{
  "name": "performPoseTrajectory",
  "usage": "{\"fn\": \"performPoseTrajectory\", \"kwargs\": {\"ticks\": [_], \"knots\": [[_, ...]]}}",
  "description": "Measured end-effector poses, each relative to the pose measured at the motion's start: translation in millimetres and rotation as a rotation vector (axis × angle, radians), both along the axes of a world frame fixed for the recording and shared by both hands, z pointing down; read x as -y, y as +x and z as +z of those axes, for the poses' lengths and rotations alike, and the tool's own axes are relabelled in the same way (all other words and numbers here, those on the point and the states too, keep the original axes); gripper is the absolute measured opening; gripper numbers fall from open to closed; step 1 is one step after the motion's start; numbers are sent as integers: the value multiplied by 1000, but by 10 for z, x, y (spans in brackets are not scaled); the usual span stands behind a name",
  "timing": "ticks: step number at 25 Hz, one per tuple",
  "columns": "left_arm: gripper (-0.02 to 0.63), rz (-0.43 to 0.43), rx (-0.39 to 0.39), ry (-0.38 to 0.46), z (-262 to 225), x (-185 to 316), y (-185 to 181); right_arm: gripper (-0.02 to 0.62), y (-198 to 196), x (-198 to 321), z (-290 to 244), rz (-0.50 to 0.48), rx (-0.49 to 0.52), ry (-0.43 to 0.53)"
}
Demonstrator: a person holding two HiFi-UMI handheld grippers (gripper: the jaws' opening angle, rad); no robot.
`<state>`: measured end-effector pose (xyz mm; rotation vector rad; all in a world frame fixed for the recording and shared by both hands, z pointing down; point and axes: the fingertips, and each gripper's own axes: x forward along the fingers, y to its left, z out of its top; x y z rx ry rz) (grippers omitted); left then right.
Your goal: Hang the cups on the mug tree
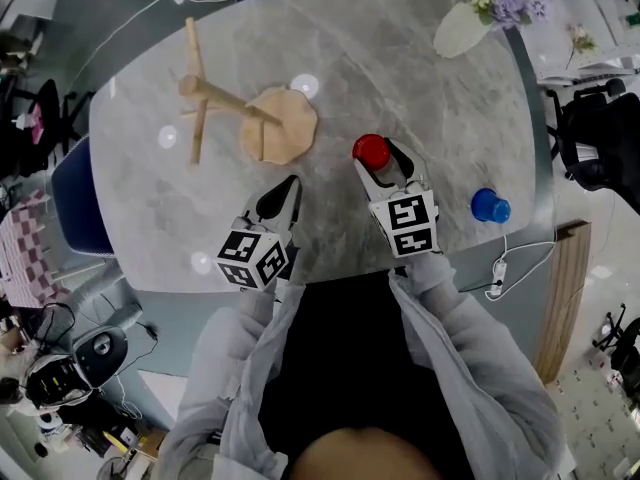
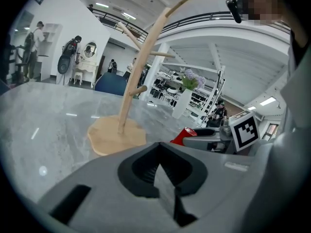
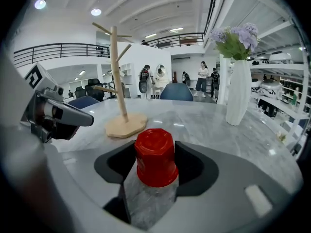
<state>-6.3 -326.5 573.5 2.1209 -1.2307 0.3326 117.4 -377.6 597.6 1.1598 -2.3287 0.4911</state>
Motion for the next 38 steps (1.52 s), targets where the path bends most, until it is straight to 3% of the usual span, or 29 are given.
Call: {"fn": "performPoseTrajectory", "kwargs": {"ticks": [6,11,29,38], "knots": [[-3,7,-15,17,-26,-16,-37,255,18,-44,-21,20,-5,4],[-3,15,-32,48,-131,-70,-138,255,34,-77,-170,88,59,3],[-3,79,-58,130,-799,-627,-546,255,-124,-662,-1206,224,163,59],[-3,48,-71,179,-1039,-760,-729,255,-144,-675,-1666,247,346,50]]}}
